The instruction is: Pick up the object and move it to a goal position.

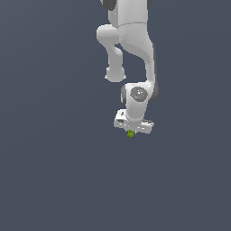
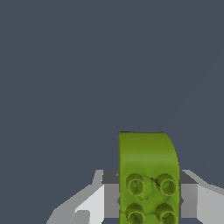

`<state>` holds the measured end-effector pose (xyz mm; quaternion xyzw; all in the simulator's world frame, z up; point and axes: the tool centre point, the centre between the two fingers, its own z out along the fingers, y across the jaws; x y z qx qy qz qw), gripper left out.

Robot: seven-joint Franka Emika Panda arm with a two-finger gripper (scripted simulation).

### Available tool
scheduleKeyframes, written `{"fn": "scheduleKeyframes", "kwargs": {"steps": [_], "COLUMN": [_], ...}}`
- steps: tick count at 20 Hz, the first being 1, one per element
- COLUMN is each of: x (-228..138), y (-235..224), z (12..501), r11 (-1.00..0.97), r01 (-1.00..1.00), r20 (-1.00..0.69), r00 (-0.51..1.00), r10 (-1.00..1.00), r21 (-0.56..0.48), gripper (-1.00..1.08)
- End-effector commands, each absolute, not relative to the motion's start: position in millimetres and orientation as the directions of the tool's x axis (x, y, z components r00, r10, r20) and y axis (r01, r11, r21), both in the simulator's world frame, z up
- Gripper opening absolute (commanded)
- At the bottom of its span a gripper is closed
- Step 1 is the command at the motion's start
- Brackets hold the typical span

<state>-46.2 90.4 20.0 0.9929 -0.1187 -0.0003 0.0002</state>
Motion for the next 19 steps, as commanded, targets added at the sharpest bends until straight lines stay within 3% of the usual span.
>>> {"fn": "scheduleKeyframes", "kwargs": {"steps": [1, 10, 19], "x": [-49.4, -59.7, -61.9], "y": [114.2, 203.3, 235.3], "z": [23.6, 36.8, 41.6], "r11": [-0.972, -0.972, -0.972], "r01": [-0.234, -0.234, -0.235], "r20": [0.0, 0.0, 0.0], "r00": [0.972, 0.972, 0.972], "r10": [-0.234, -0.234, -0.235], "r21": [0.0, 0.0, 0.0], "gripper": [-1.0, -1.0, -1.0]}}
